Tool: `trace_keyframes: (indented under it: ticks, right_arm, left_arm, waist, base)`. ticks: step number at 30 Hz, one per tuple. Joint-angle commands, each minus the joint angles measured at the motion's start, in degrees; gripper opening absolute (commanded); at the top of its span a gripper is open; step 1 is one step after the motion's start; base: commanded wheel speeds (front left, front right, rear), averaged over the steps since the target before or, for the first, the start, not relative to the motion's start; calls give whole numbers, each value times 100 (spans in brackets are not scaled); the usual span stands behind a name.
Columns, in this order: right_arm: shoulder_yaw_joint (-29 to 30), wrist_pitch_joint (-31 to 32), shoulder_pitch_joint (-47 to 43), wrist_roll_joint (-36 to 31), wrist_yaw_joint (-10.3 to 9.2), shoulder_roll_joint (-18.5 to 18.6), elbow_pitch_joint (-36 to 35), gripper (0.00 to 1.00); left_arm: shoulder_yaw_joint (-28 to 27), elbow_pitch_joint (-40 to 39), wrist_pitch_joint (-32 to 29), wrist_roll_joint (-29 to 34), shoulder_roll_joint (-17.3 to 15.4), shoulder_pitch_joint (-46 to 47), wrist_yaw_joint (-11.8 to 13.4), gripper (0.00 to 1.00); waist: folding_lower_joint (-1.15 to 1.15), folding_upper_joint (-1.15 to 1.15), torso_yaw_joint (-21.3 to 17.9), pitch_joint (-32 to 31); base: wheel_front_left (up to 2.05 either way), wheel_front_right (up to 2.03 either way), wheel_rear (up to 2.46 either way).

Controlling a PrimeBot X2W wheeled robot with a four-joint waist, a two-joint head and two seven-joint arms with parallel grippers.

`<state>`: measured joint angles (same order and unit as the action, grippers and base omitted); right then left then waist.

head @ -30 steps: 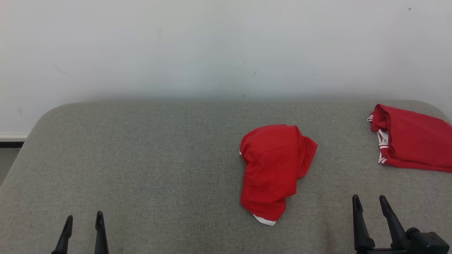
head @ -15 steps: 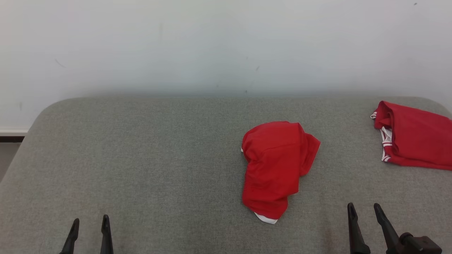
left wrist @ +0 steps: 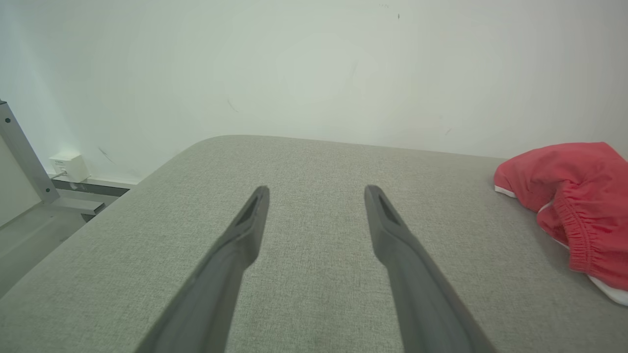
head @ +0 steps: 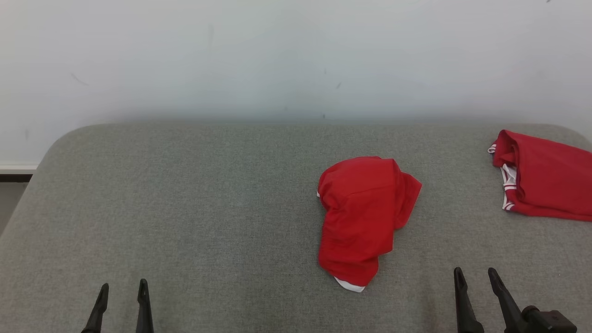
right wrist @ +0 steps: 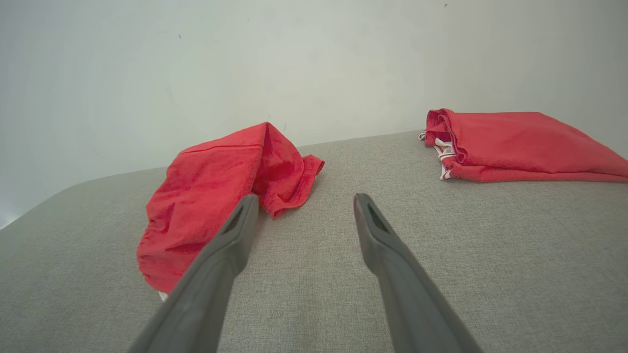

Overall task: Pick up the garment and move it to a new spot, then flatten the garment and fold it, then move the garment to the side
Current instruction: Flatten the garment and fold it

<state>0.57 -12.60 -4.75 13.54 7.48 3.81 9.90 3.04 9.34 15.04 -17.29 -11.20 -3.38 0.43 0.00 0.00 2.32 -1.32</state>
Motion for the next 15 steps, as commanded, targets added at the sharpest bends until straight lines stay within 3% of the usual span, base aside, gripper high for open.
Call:
trace_keyframes:
  ticks: [1,15]
  right_arm:
    - [-2,-15,27,15,2,30,8,100]
    - [-15,-36,12,20,2,35,10,100]
  left_arm:
    - [-22,12,18,36,23,62,-36,100]
    - [-87,16,19,102,63,54,-50,100]
  waist:
    - [0,0,10,10]
    - [0,0,38,51]
  base:
    - [0,0,0]
    - [0,0,0]
